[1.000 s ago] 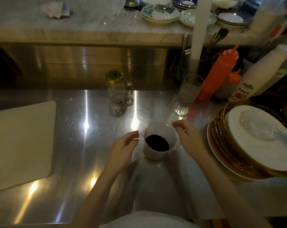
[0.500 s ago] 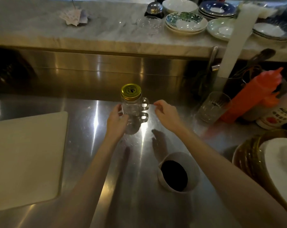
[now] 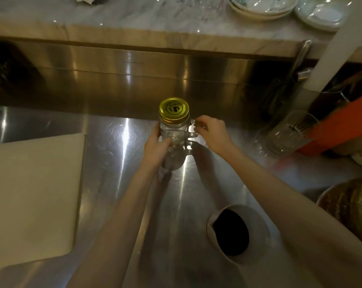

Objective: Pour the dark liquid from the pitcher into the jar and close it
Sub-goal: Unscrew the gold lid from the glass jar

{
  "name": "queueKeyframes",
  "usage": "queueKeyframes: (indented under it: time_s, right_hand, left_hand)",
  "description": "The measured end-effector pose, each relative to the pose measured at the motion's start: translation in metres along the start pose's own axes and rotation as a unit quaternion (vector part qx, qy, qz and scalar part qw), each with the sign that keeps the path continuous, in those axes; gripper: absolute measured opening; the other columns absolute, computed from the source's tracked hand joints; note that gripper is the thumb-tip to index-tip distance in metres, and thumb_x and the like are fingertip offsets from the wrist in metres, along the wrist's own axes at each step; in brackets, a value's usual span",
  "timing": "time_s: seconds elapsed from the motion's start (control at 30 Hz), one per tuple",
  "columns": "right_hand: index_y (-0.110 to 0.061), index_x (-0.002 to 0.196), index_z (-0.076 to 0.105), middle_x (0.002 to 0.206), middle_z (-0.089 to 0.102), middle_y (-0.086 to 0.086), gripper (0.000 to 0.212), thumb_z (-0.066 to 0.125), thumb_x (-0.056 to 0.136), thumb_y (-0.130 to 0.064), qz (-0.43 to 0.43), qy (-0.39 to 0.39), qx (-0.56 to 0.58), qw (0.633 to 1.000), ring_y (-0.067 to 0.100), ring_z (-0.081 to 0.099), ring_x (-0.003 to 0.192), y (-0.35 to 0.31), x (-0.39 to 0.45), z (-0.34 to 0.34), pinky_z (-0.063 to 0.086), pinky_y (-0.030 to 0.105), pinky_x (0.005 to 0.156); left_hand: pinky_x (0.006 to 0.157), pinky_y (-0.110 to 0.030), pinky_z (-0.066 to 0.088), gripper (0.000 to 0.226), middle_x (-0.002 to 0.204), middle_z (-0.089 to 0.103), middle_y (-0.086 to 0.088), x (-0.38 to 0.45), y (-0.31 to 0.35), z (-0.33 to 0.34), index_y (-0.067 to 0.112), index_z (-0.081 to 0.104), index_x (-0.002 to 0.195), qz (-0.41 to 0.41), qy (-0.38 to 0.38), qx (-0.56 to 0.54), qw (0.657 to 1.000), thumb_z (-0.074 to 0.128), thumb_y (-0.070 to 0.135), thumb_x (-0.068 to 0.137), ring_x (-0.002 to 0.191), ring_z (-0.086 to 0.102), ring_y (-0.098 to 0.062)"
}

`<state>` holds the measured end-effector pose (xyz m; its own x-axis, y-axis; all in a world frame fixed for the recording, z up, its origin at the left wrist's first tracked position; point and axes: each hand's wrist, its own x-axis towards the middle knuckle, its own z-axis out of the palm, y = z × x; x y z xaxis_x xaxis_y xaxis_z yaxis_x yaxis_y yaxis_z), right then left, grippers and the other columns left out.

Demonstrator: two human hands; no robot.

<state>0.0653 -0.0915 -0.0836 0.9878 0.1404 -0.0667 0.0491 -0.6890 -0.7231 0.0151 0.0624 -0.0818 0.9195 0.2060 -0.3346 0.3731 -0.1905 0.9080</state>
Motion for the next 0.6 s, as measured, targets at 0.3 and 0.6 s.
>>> queueKeyframes:
  time_s: [0.3, 0.6]
  right_hand:
    - [-0.003, 0.105, 0.063, 0.099, 0.068, 0.015, 0.021, 0.063, 0.086, -0.013, -0.052, -0.013, -0.023, 0.998, 0.026, 0.062, 0.091, -0.028, -0.054, -0.029, 0.050, 0.040, 0.083]
    - [-0.005, 0.095, 0.067, 0.089, 0.069, 0.010, 0.018, 0.069, 0.081, -0.015, -0.099, -0.104, -0.111, 0.983, 0.022, 0.062, 0.082, -0.053, -0.116, -0.026, 0.045, 0.021, 0.065]
  left_hand:
    - [0.076, -0.006, 0.043, 0.060, 0.114, 0.062, 0.014, -0.063, 0.012, -0.020, 0.035, 0.050, 0.126, 0.056, -0.004, -0.026, 0.998, 0.052, 0.003, 0.075, 0.101, 0.055, 0.003]
    - [0.100, -0.043, 0.046, 0.056, 0.120, 0.065, 0.004, -0.130, -0.019, -0.046, 0.030, 0.056, 0.121, 0.070, 0.012, -0.033, 0.997, 0.056, 0.018, 0.066, 0.114, 0.056, -0.014]
